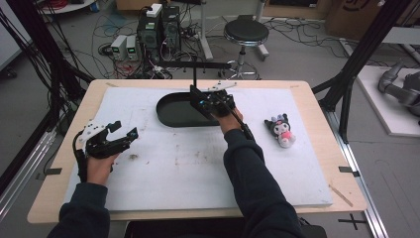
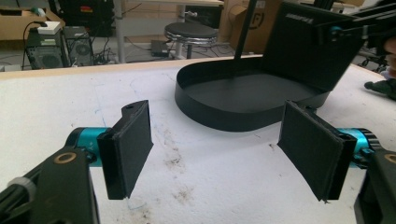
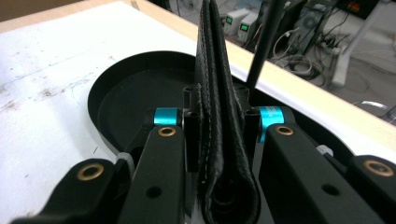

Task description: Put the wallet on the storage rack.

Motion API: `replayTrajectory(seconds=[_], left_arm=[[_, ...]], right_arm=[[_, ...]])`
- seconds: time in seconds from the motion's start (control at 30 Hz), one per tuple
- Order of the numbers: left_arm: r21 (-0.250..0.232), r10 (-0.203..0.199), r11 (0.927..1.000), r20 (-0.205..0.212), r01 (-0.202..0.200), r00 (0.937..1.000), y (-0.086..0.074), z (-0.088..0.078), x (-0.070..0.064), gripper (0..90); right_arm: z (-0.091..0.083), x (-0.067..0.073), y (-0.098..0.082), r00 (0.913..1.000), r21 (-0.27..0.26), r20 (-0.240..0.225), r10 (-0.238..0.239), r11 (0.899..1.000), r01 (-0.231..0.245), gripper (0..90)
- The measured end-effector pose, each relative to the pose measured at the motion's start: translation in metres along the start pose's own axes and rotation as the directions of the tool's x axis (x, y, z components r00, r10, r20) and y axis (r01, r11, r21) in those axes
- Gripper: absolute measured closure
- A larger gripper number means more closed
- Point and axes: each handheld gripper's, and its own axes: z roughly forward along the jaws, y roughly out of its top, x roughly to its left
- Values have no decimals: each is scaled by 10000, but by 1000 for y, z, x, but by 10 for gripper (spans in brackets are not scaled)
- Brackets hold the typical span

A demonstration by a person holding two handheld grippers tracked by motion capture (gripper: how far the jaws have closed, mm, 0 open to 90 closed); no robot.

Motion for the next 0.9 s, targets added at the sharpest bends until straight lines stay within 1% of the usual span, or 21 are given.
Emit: replayTrajectory(seconds=[0.03, 0.07, 0.1, 0.13, 0.17, 0.2, 0.23, 0.27, 0.3, 0.37, 0.4, 0.47, 0.5, 0.57, 0.6, 0.63, 0.7, 0.73, 0.77, 0.83, 0.9], left_arm=[[4, 6, 10000, -2, -6, 10000, 0, 0, 0, 253], [-7, 15, 10000, -10, -15, 10000, 0, 0, 0, 253], [-7, 11, 10000, -12, -11, 10000, 0, 0, 0, 253], [-3, 6, 10000, -20, -6, 10000, 0, 0, 0, 253], [-31, -12, 10000, -9, 12, 10000, 0, 0, 0, 253], [-31, -21, 10000, -12, 21, 10000, 0, 0, 0, 253], [-23, -8, 10000, -6, 8, 10000, 0, 0, 0, 253], [-14, 5, 10000, -7, -5, 10000, 0, 0, 0, 253], [15, 11, 10000, -20, -11, 10000, 0, 0, 0, 253], [74, 49, 10000, 21, -49, 10000, 0, 0, 0, 253], [78, 58, 10000, 2, -58, 10000, 0, 0, -1, 253], [74, 102, 9999, 4, -102, 9999, 0, 0, -1, 253], [88, 88, 9999, -7, -88, 10000, 0, 0, -1, 254], [104, 86, 9999, -34, -86, 10000, 0, -1, 0, 253], [89, 59, 9999, -40, -59, 10000, -1, -1, 1, 253], [101, 45, 9999, -50, -45, 10000, -1, -1, 1, 253], [121, 58, 9999, -45, -57, 10000, -1, -1, 1, 253], [117, 64, 9999, -32, -63, 10000, -1, -1, 1, 253], [149, 77, 9999, -31, -77, 10000, -1, -1, 0, 253], [148, 85, 9999, -17, -84, 10000, -1, -1, 0, 253], [145, 85, 9999, -21, -85, 10000, -1, -1, 0, 253]], right_arm=[[8, 2, 2, 9999, -54, 67, 156, 9999, -156, 783], [12, 2, 3, 9998, -49, 46, 216, 9998, -216, 783], [12, 2, 3, 9998, -49, 46, 216, 9998, -216, 783], [16, 3, 3, 9996, 7, 94, 259, 9997, -259, 783], [23, 4, 3, 9994, 16, 91, 340, 9994, -341, 783], [23, 4, 3, 9994, 16, 91, 340, 9994, -341, 783], [27, 5, 2, 9991, 32, 94, 421, 9991, -422, 783], [33, 4, -1, 9978, 127, -8, 656, 9978, -656, 783], [33, 4, -1, 9978, 127, -8, 656, 9978, -656, 783], [39, 3, -5, 9956, 193, -39, 939, 9954, -938, 783], [42, 3, -7, 9944, 264, 17, 1060, 9940, -1060, 782], [46, 1, -11, 9943, 449, 220, 1043, 9934, -1052, 779], [48, -1, -13, 9931, 599, 268, 1146, 9914, -1160, 767], [48, -6, -15, 9890, 549, 449, 1407, 9882, -1430, 719], [47, -8, -15, 9877, 505, 556, 1462, 9875, -1490, 658], [45, -9, -15, 9874, 484, 739, 1396, 9885, -1434, 588], [42, -12, -14, 9875, 526, 1076, 1152, 9912, -1213, 545], [41, -13, -13, 9879, 605, 1207, 974, 9926, -1053, 523], [40, -14, -13, 9866, 734, 1433, 782, 9933, -894, 496], [37, -17, -13, 9807, 989, 1876, 543, 9924, -738, 462], [34, -21, -15, 9755, 1153, 2140, 513, 9903, -774, 459]])
